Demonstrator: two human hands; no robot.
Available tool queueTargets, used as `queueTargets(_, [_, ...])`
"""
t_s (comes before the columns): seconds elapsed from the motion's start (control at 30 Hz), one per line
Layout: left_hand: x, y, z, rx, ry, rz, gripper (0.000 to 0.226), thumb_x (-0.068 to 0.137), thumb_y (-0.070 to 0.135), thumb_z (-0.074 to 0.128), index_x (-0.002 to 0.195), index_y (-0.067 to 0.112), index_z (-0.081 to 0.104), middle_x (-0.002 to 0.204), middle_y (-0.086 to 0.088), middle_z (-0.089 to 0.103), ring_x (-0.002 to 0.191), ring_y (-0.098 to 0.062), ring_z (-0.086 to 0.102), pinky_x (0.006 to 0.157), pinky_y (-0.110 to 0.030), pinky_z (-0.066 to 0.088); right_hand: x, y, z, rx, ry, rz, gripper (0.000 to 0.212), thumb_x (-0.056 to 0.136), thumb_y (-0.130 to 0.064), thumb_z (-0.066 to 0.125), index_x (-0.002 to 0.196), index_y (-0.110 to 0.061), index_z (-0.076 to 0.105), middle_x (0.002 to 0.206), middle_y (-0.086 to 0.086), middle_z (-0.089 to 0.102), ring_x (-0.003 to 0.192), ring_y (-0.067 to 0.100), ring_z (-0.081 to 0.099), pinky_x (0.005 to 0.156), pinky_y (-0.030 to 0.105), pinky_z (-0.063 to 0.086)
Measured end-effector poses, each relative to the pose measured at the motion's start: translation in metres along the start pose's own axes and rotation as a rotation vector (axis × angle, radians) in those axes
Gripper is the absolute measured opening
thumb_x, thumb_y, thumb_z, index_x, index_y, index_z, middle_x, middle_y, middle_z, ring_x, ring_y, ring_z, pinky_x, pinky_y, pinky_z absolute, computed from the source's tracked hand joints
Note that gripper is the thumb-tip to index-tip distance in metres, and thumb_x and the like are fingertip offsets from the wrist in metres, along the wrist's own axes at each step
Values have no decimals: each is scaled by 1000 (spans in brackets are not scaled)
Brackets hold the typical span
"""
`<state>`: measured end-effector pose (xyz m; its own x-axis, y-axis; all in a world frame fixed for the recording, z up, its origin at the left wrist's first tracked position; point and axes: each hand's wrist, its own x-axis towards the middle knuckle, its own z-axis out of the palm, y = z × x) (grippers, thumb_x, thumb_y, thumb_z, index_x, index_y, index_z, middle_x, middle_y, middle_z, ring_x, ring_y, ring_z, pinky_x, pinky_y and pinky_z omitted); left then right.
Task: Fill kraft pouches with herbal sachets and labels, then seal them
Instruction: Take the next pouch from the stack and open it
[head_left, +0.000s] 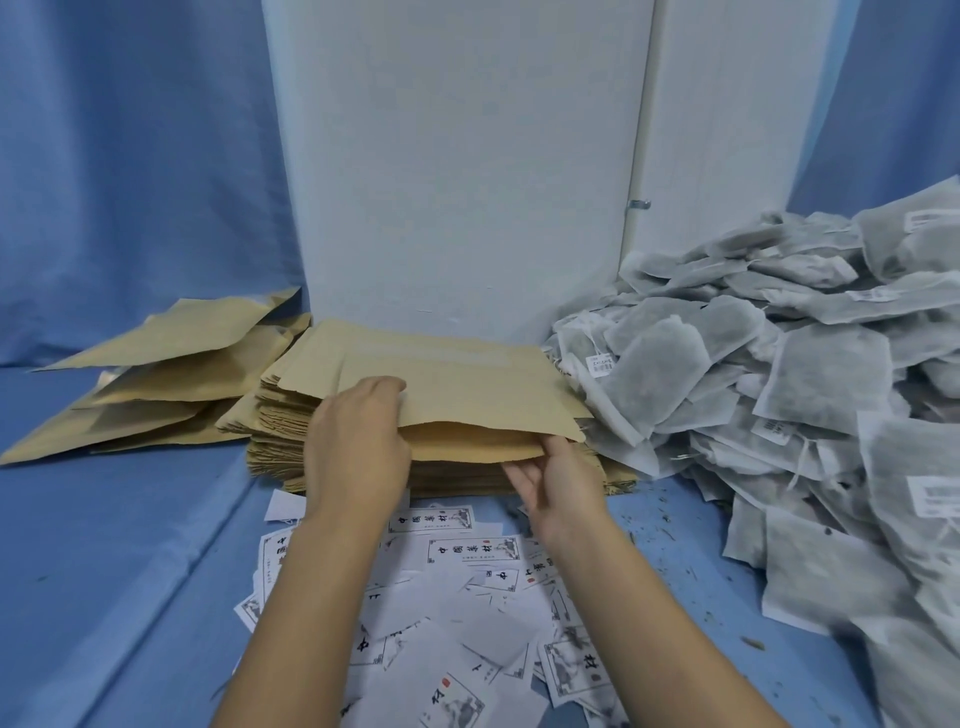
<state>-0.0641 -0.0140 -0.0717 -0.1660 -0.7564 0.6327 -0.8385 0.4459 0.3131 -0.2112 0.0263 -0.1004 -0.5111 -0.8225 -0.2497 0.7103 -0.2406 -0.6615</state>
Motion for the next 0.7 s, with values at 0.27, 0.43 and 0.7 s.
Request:
queueTargets(0.27, [-10, 38, 7, -154, -21, -131, 28, 97, 32, 39, 107, 16, 58, 105, -9, 62, 92, -35, 57, 68, -33, 37, -23, 13, 23, -454, -507, -207, 26, 91, 2, 52, 113, -11, 56, 106, 6, 69, 96, 13, 64, 83, 22, 53])
queueTargets(0.43, [0, 44, 7, -1050, -55, -512, 28, 88, 40, 46, 86, 17, 62, 94, -7, 69, 84, -21, 64, 79, -32, 51, -26, 13, 25, -778, -607, -567, 64, 91, 9, 42, 144, -26, 40, 138, -9, 53, 122, -2, 51, 104, 19, 40])
queueTargets(0.7, [4, 27, 4, -1375, 46, -821, 28, 88, -4, 35, 93, 9, 60, 84, -9, 66, 74, -24, 65, 44, -27, 52, -15, 14, 12, -1146, -401, -896, 68, 77, 19, 31, 127, -15, 62, 140, -2, 51, 132, 7, 43, 102, 2, 20])
